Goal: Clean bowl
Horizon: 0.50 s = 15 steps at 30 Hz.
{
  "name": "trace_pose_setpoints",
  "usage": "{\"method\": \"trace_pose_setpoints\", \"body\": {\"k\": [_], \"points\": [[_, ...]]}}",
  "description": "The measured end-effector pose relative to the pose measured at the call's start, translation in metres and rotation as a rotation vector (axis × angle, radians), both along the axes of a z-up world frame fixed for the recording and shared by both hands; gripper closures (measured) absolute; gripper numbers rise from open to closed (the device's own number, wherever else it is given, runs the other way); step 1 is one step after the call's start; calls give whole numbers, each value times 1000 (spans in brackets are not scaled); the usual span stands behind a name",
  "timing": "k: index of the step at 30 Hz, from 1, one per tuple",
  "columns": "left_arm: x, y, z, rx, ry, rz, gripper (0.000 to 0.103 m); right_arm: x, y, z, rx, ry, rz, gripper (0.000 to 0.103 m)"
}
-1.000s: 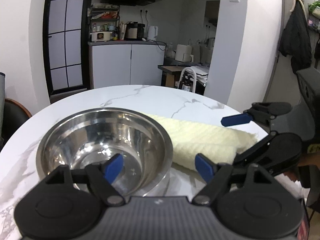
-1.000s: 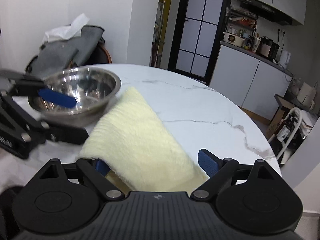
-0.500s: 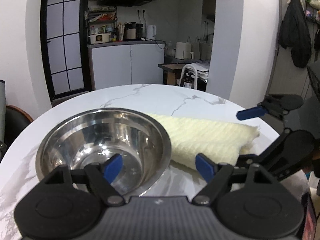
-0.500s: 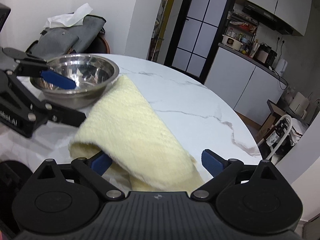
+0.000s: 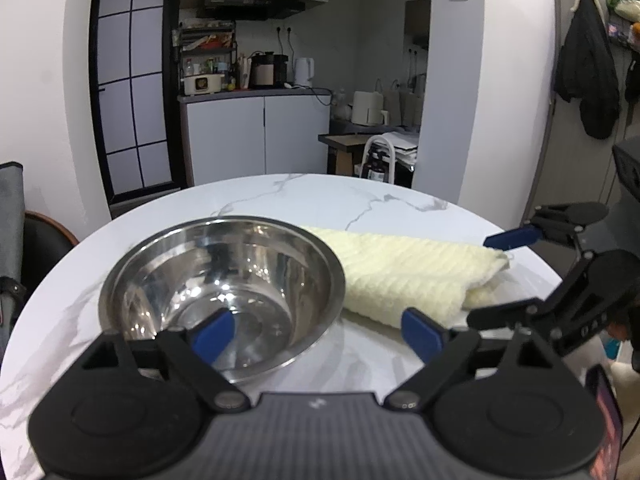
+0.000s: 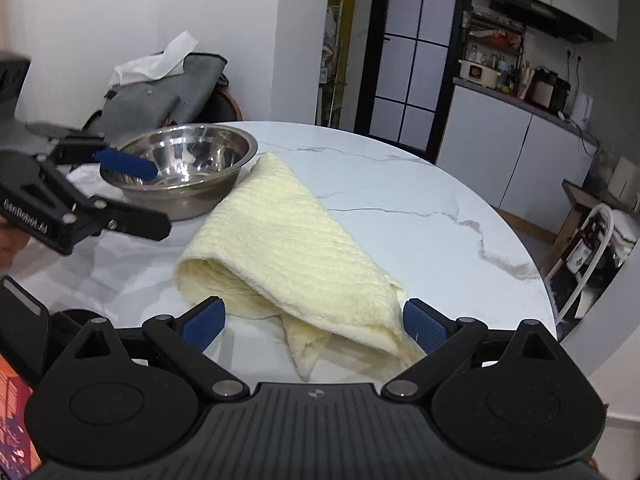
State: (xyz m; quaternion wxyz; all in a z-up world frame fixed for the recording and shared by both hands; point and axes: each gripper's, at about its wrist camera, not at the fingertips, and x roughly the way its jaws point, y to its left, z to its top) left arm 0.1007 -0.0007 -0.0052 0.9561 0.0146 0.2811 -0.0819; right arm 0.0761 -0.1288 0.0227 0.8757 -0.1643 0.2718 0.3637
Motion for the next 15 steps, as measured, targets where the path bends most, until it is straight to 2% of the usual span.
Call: {"method": "trace_pose_setpoints", "body": {"k": [7, 10, 15], "points": [[-12, 10, 9, -46, -34, 37, 3, -5, -9, 2, 37, 13, -18, 5], [-18, 10, 12, -38, -55, 47, 0, -5, -13, 3, 59, 26, -28, 0], [-32, 10, 12, -38, -63, 63, 0, -10, -15, 2, 79, 41, -23, 0]]}}
